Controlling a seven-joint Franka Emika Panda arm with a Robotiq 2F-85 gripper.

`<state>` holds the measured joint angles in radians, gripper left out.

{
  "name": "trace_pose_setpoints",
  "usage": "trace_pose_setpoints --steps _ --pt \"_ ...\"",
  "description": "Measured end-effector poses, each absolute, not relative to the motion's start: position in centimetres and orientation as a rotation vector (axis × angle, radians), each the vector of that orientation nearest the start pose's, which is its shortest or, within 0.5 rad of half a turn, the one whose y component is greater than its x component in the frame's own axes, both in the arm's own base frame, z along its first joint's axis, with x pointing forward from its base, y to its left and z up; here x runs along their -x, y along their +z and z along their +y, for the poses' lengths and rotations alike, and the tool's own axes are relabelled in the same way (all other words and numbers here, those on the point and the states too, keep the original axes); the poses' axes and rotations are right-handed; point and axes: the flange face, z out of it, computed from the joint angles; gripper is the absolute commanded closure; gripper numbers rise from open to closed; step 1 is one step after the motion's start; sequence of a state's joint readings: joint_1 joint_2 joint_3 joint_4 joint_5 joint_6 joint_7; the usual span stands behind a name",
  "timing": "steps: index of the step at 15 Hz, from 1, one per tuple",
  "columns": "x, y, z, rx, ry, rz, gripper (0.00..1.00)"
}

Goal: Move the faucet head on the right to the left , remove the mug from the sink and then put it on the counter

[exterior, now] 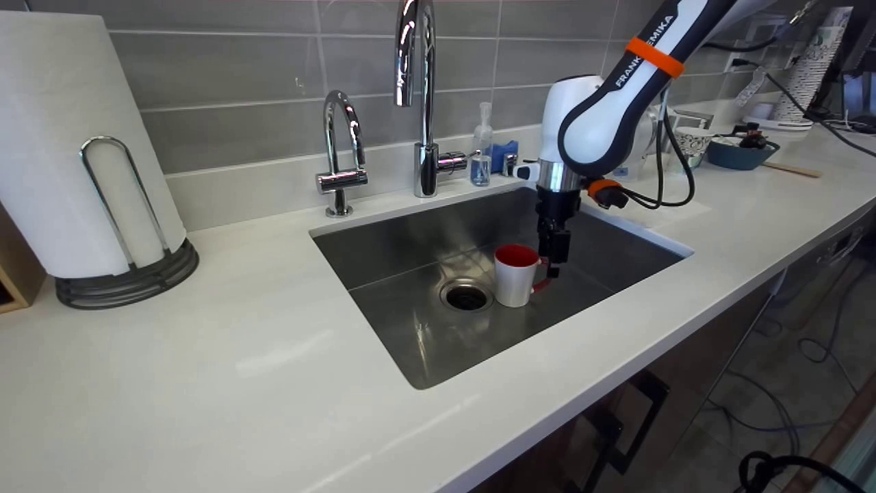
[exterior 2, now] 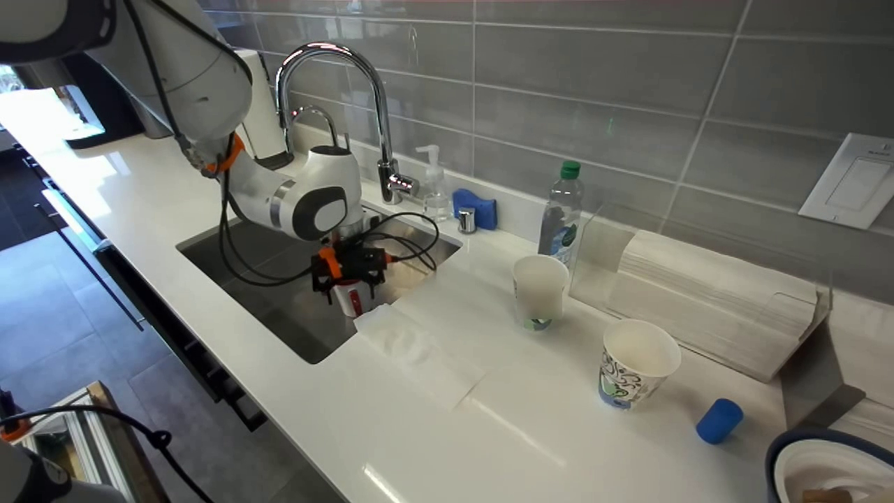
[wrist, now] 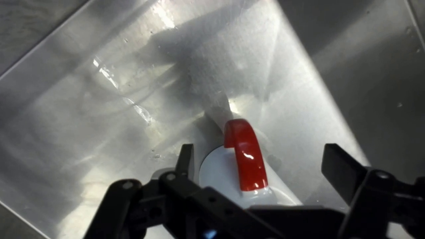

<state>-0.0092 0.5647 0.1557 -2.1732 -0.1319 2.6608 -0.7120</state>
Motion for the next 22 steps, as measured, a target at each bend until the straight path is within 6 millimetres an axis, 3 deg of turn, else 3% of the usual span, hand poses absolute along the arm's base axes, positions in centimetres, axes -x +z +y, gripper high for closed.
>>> trace_pose_setpoints --steps 3,6,9,12,17,18,22 --pt "-54.3 12.0 9.0 2.776 0.097 -1.411 0.36" --pt "-54.7 11.4 9.0 2.811 0.111 -1.386 0.42" --pt "-54.8 10.9 9.0 2.83 0.132 -1.368 0.4" --pt "-55.0 10.5 9.1 2.839 0.144 -1.364 0.44" --pt "-55.2 10.2 9.4 2.843 0.182 -1.37 0.61" --pt "-55.2 10.1 9.4 2.843 0.19 -1.37 0.59" --pt "-55.1 10.1 9.3 2.842 0.223 -1.367 0.68"
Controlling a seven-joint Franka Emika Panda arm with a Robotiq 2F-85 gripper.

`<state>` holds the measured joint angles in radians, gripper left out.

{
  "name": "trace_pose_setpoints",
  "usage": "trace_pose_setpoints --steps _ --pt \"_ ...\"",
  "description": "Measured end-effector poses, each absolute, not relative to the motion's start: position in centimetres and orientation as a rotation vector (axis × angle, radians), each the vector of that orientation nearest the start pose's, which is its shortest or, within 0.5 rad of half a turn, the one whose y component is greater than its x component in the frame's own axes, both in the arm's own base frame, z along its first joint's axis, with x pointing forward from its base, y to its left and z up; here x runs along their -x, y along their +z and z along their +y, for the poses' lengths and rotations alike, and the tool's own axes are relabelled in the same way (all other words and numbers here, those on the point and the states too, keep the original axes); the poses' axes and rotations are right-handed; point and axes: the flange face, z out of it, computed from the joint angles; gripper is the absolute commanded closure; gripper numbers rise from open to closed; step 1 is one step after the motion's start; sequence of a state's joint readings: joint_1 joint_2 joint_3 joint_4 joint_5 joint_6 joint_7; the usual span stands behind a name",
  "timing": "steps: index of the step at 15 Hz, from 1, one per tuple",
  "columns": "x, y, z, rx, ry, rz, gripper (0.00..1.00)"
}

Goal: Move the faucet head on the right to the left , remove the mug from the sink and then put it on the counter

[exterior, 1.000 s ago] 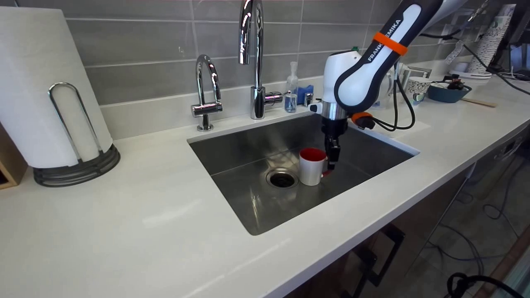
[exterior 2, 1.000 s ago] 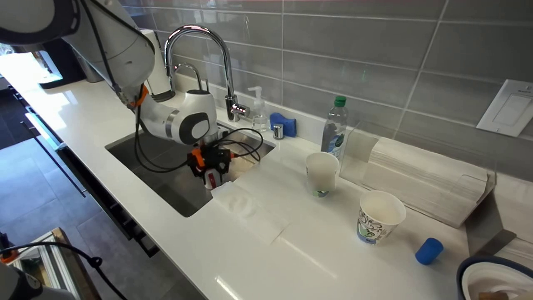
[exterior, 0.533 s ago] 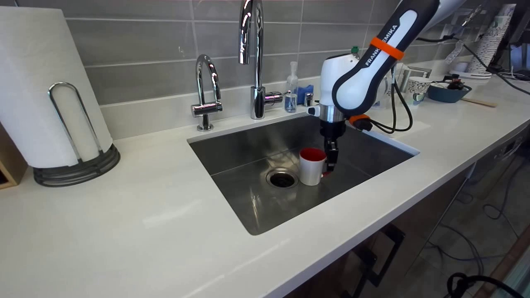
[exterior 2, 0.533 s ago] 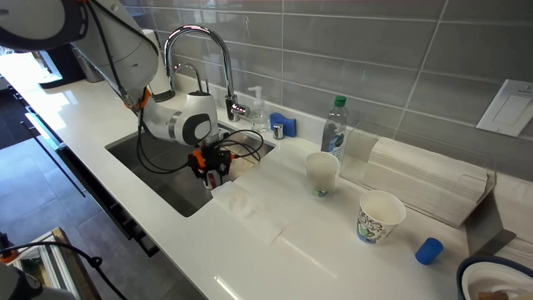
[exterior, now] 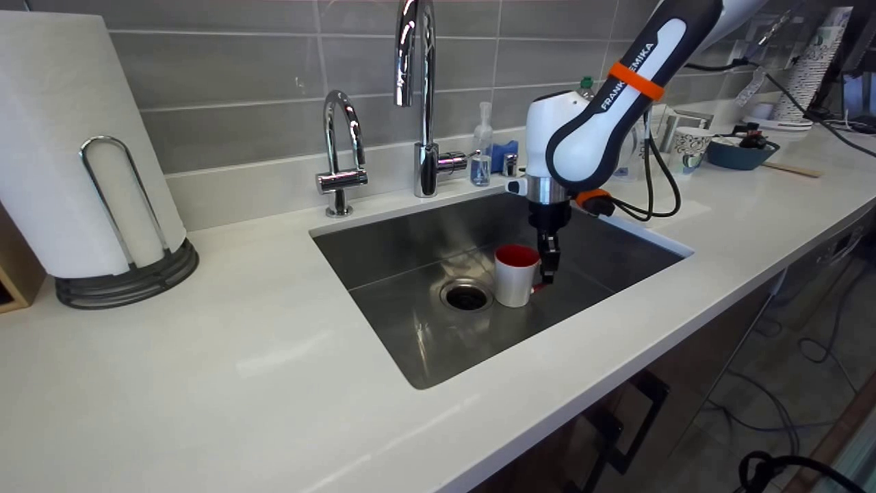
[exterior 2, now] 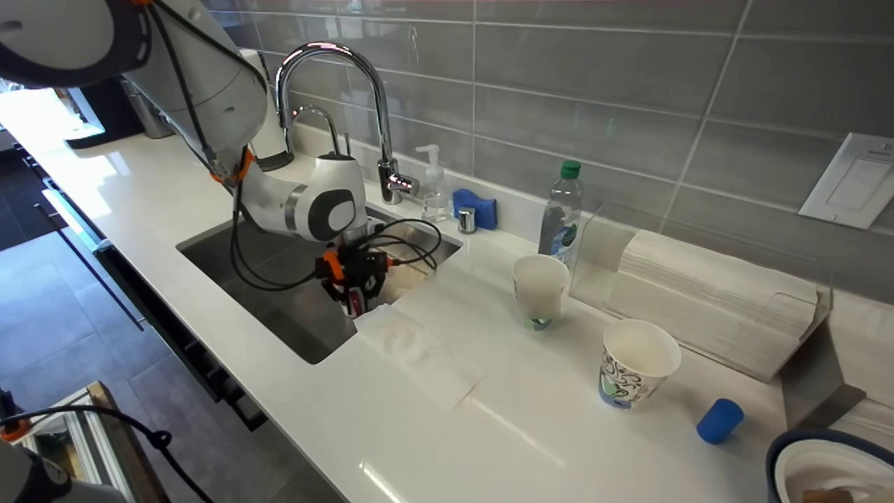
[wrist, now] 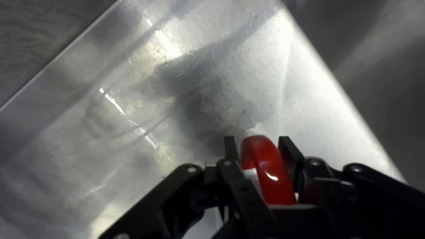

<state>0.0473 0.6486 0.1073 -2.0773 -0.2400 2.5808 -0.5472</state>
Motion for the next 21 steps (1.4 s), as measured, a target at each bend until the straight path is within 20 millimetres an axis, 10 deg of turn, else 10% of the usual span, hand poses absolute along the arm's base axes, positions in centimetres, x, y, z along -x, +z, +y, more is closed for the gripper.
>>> trace_pose_setpoints --steps 7,21 --pt "-54.93 9.91 9.25 2.841 0.255 -1.364 0.59" --pt "-54.95 9.97 9.32 2.837 0.261 -1.428 0.95"
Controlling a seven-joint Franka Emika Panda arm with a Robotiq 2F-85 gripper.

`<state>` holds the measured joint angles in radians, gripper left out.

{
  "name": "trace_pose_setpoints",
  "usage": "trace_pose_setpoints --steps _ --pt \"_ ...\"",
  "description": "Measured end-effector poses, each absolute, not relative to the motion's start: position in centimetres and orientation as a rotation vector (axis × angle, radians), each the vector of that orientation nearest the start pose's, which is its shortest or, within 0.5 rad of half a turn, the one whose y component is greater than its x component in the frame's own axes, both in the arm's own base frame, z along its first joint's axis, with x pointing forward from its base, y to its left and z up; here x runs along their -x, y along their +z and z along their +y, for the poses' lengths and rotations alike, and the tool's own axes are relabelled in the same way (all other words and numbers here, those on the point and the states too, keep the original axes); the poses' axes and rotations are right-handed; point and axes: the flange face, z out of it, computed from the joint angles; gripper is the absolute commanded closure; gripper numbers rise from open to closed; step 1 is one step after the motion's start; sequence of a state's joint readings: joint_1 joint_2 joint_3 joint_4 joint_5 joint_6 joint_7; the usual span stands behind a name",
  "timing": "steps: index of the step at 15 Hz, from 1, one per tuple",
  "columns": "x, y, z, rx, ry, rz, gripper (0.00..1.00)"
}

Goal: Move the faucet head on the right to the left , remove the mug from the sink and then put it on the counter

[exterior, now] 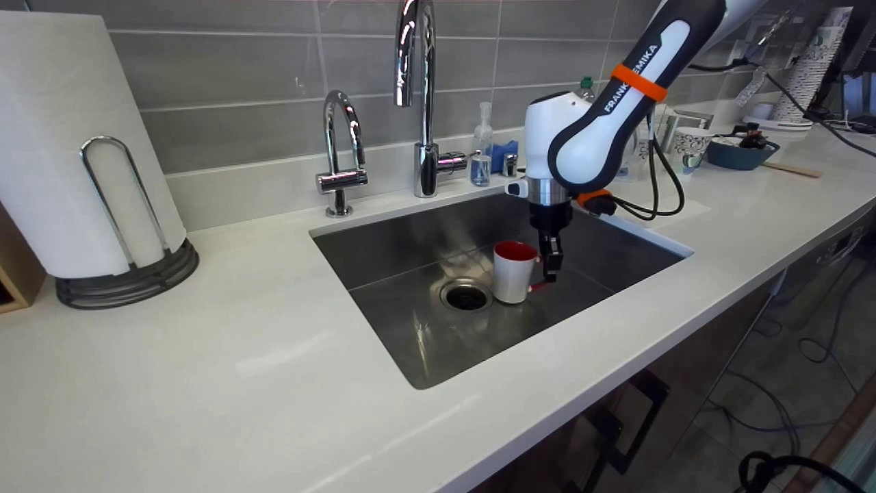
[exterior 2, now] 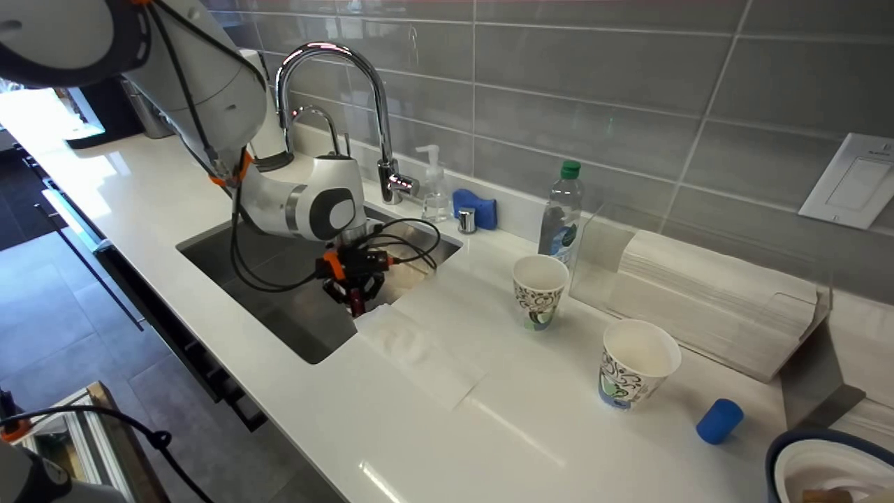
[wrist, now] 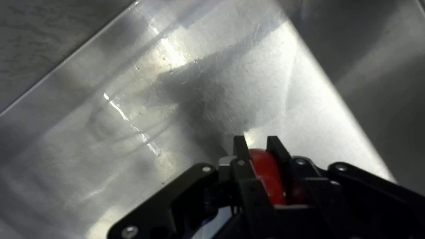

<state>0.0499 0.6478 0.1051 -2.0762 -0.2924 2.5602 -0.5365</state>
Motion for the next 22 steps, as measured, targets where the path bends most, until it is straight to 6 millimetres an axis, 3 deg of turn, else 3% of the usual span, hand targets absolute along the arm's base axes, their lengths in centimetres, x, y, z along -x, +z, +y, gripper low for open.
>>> trace_pose_setpoints --steps 5,12,18,19,20,22 --pt "-55.1 10.0 9.3 2.845 0.231 -1.427 0.95" --pt "-56.0 10.6 8.8 2.89 0.044 -1.374 0.95" --pt "-56.2 10.6 8.4 2.899 0.019 -1.365 0.95" --pt "-56.2 10.6 8.4 2.9 0.019 -1.364 0.8" --pt "-56.2 10.6 8.4 2.9 0.019 -1.364 0.55" --pt "-56.2 10.6 8.4 2.9 0.017 -1.364 0.52"
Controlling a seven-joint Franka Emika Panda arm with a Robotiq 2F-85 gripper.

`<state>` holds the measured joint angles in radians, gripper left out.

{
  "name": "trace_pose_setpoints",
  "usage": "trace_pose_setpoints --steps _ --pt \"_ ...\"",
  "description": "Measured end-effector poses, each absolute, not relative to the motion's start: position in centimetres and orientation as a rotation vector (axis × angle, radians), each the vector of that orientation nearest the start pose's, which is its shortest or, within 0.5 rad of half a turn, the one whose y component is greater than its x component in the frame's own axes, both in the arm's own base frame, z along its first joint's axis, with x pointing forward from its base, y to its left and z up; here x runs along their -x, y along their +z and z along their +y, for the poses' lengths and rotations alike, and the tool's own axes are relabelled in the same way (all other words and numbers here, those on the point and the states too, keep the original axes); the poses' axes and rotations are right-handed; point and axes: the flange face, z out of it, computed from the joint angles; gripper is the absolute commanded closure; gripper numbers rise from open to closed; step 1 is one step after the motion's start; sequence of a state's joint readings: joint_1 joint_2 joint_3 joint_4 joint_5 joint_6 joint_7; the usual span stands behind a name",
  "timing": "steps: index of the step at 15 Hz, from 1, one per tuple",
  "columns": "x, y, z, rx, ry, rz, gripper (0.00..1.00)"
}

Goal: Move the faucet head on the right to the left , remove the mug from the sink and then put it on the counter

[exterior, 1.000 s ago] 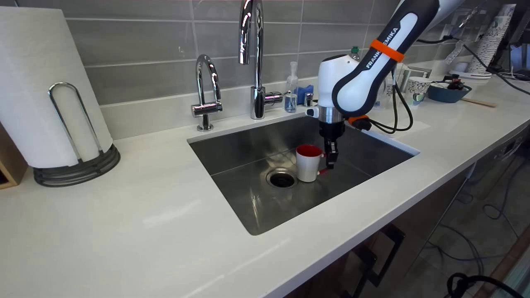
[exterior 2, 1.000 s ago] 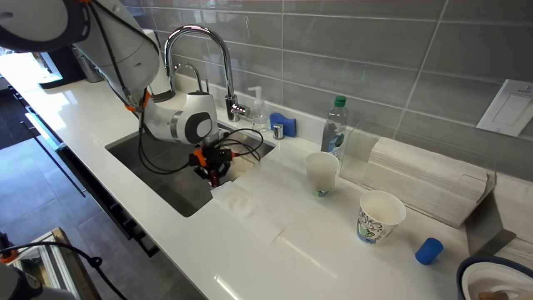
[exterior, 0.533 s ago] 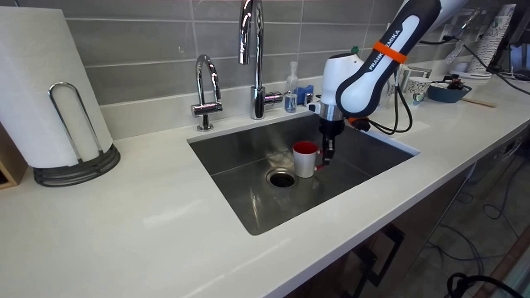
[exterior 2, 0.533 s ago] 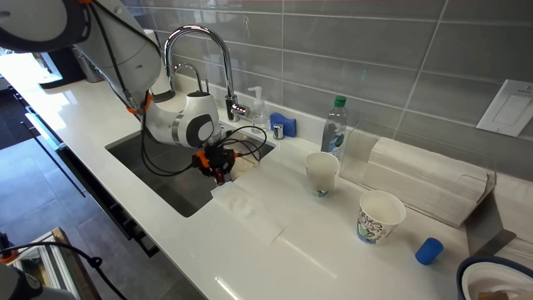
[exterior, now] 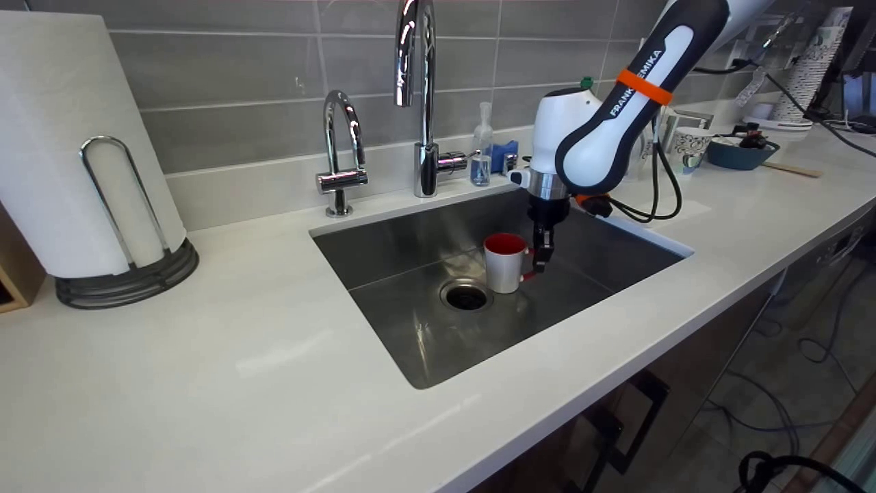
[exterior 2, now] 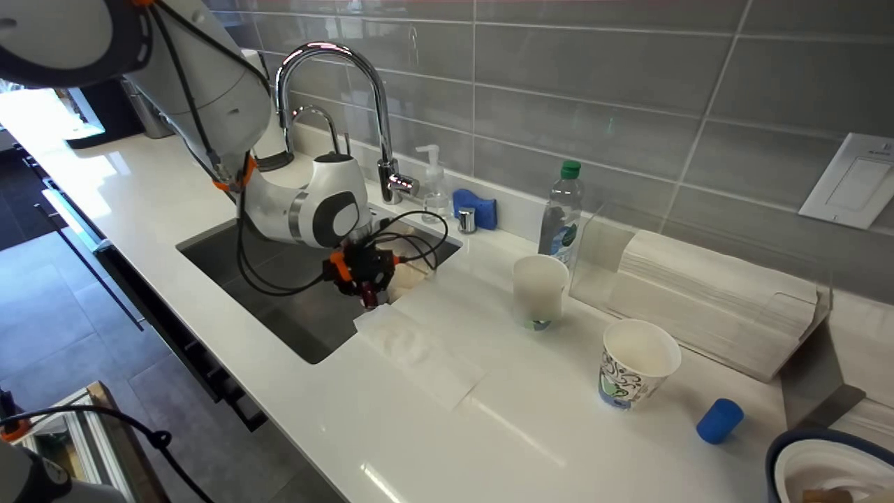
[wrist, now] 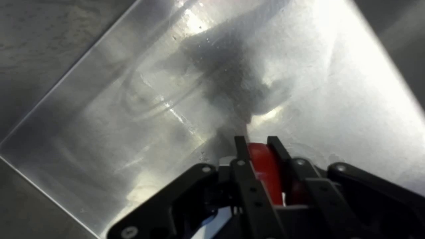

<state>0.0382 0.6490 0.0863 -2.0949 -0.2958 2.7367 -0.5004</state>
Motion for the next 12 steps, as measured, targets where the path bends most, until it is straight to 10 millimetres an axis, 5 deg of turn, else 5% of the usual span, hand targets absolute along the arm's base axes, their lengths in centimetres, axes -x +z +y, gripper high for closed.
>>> trace_pose_setpoints --steps 4,9,12 --pt "-56.57 10.97 8.46 2.903 -0.021 -1.364 0.54" --pt "-56.67 11.06 8.52 2.902 -0.036 -1.365 0.95" --pt "-56.63 10.98 8.54 2.901 -0.034 -1.365 1.0"
